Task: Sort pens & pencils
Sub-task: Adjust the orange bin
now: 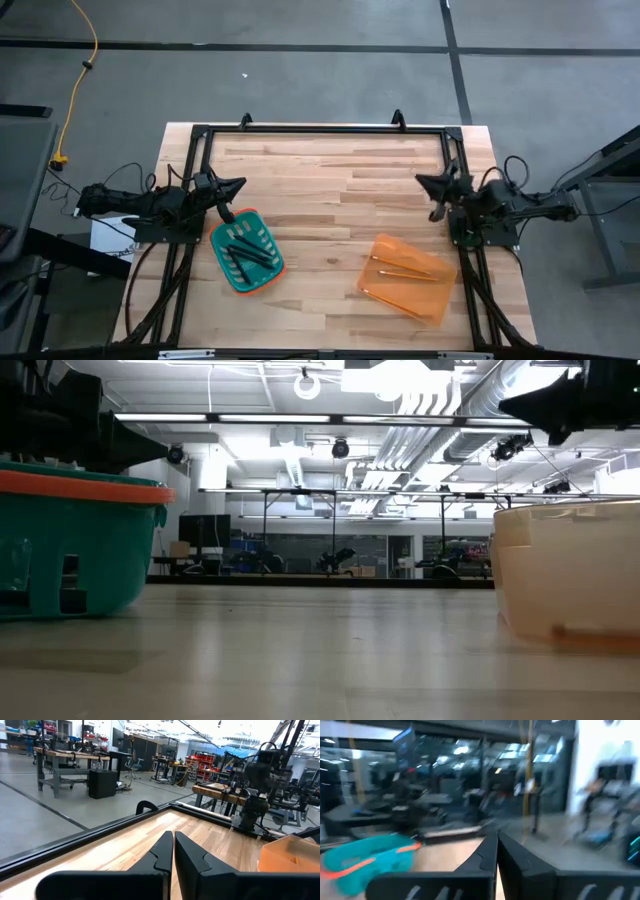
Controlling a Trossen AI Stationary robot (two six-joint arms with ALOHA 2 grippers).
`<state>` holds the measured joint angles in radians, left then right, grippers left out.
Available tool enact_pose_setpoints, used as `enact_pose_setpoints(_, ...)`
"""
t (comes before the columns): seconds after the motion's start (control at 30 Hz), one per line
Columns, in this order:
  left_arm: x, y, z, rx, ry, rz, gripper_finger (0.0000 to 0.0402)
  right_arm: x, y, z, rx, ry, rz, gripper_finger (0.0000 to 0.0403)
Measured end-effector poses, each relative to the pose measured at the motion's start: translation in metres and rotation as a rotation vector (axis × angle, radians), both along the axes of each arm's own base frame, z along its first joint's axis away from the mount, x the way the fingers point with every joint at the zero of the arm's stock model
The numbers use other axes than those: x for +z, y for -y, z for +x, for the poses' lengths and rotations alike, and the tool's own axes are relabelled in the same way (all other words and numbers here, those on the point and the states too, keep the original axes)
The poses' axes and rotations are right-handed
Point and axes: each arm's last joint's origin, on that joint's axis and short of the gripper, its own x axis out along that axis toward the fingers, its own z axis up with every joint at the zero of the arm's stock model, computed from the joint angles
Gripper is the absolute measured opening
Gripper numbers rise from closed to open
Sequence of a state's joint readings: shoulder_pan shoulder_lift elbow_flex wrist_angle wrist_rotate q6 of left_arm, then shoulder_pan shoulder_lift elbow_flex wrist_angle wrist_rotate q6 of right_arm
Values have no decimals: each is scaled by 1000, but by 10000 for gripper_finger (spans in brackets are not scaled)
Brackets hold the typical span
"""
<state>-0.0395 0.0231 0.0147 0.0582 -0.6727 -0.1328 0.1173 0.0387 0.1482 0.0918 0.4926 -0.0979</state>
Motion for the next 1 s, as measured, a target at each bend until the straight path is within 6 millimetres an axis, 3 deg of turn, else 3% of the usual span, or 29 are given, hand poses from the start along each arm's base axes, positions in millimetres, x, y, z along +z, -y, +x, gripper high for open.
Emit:
enact_pose_setpoints(0.23, 0, 0, 0, 0, 0, 0, 6, 9, 4, -4, -204, -58, -272, 0)
enact_pose_setpoints(0.57, 0, 0, 0, 0, 0, 0, 5, 7, 4, -4, -270, -193, -493, 0)
enact_pose_setpoints(0.87, 0, 0, 0, 0, 0, 0, 5, 13, 5, -6, -256, -28, -273, 0)
enact_pose_setpoints(1.0, 0, 0, 0, 0, 0, 0, 5, 19, 10, -12, -424, 33, -45, 0)
